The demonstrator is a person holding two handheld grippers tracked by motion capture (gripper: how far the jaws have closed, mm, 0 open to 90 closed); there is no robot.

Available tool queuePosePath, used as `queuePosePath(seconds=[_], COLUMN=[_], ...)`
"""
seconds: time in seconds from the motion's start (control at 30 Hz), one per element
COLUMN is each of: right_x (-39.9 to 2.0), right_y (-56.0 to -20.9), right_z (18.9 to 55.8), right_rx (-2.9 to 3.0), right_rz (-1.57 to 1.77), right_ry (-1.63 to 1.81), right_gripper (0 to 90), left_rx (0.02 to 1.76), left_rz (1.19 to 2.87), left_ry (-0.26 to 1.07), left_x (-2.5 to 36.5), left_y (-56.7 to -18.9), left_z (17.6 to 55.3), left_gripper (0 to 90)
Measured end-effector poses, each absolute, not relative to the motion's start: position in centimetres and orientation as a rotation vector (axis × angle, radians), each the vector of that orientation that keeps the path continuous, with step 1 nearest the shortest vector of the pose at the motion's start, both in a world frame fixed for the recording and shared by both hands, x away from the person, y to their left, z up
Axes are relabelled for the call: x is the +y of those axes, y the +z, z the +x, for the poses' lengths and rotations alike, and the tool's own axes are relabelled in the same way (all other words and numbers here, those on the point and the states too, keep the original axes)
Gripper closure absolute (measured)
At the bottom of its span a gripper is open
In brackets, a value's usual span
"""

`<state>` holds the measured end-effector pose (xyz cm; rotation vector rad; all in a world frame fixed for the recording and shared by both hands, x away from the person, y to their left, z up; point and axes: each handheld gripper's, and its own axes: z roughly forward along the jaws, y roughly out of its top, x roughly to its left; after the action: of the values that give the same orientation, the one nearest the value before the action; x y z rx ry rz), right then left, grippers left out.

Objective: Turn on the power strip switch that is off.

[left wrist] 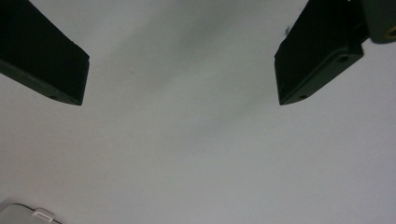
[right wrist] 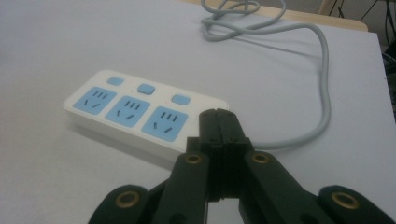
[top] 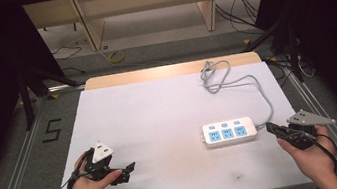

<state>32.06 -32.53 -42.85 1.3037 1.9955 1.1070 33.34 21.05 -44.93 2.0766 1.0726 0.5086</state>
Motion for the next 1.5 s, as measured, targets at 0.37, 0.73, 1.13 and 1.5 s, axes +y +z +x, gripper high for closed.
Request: queuePosePath(seconds=[0.37, 0.73, 1.13, 1.5], right_x=[-32.0, -31.5, -31.4, -31.0], right_y=[-42.6, -42.6, -42.5, -42.4], right_z=[32.5, 32.8, 33.1, 33.4], right_rx=[2.006, 2.023, 2.009, 2.010], right_rz=[1.307, 1.305, 1.316, 1.317], right_ry=[1.107, 1.105, 1.099, 1.101], right_gripper=[90.0, 90.0, 90.0, 90.0], left_rx=[1.073, 1.071, 1.071, 1.069], left_rz=[2.080, 2.084, 2.088, 2.092], left_ry=[0.505, 0.505, 0.506, 0.507], left_x=[21.0, 20.9, 20.9, 20.9], left_y=[-45.0, -45.0, -45.0, -45.0], left_z=[33.4, 33.4, 33.5, 33.5], left_gripper=[2.7, 2.7, 3.1, 3.2])
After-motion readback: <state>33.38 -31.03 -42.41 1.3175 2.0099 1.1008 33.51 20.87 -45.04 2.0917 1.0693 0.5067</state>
